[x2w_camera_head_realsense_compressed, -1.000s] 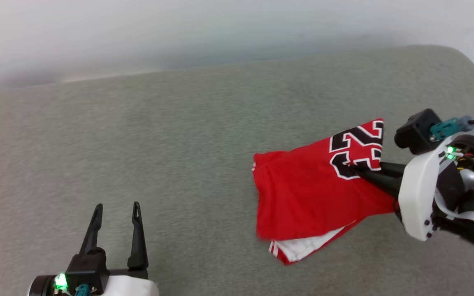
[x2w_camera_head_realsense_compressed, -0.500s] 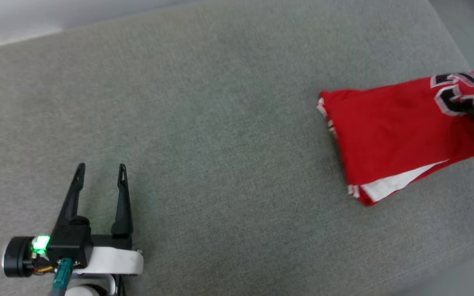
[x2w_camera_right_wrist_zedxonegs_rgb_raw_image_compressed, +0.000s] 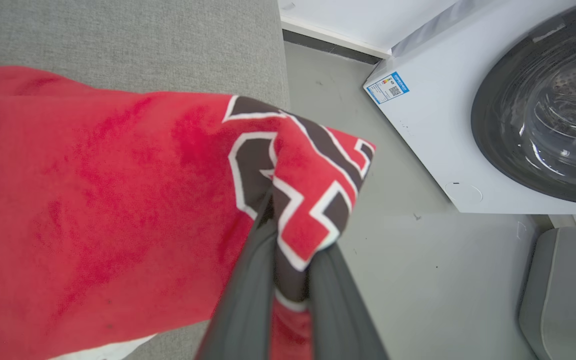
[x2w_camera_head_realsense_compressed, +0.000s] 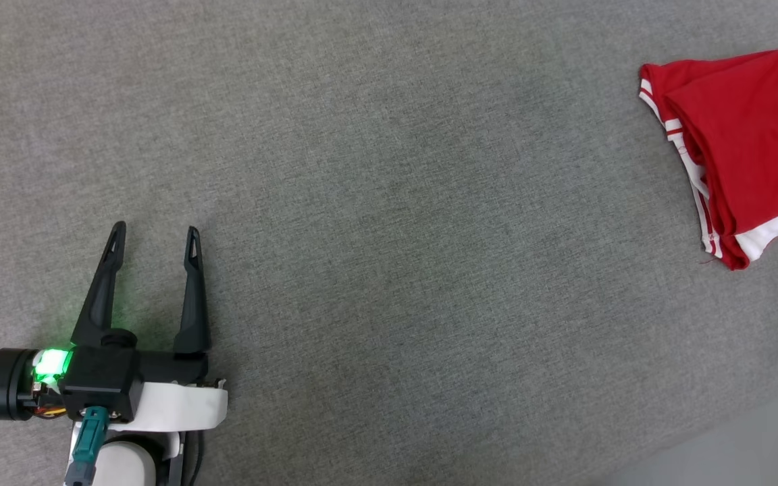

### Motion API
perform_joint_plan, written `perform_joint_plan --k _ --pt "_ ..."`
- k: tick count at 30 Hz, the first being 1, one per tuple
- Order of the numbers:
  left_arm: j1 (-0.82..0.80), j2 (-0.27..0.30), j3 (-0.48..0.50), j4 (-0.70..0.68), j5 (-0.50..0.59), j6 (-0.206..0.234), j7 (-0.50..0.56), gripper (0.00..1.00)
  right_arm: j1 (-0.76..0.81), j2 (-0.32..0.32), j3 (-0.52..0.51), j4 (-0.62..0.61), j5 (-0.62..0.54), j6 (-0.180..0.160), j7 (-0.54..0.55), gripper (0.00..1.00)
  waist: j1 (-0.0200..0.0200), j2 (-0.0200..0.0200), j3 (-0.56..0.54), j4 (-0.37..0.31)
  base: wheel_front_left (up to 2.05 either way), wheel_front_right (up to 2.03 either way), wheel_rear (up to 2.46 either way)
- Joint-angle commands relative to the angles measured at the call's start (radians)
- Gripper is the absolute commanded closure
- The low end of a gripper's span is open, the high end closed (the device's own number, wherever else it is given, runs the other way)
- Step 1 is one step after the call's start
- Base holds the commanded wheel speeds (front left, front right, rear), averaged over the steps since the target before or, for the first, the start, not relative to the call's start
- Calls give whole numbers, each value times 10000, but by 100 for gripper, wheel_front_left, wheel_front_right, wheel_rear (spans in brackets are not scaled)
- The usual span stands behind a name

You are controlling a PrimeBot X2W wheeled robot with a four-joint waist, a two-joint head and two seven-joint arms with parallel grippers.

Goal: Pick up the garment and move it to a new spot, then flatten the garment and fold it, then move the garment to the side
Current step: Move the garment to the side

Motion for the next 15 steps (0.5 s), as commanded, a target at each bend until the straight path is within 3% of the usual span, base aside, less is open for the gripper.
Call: perform_joint_plan --k 1,2,3,9,15 --pt "-124 56 -48 12 22 52 -23 0 -108 273 5 287 -96 -11 -89 100 -2 -1 3 25 0 0 0" --pt "-48 1 -135 65 -48 158 -23 0 -215 588 -103 887 -266 -13 -198 55 -2 -1 -227 62 0 0 0" --pt "6 -40 -153 79 -82 191 -23 0 -298 636 -158 1048 -387 -13 -321 0 -2 -1 -346 81 0 0 0" --pt "291 -306 -241 163 -243 412 -23 0 -729 737 -600 1423 -1360 -13 -1911 0 -2 -1 -1273 389 0 0 0" --pt "709 -579 -268 221 -420 576 -23 0 -785 1580 -1703 1176 -2591 -11 -4407 0 -2 -1 -2165 853 0 0 0"
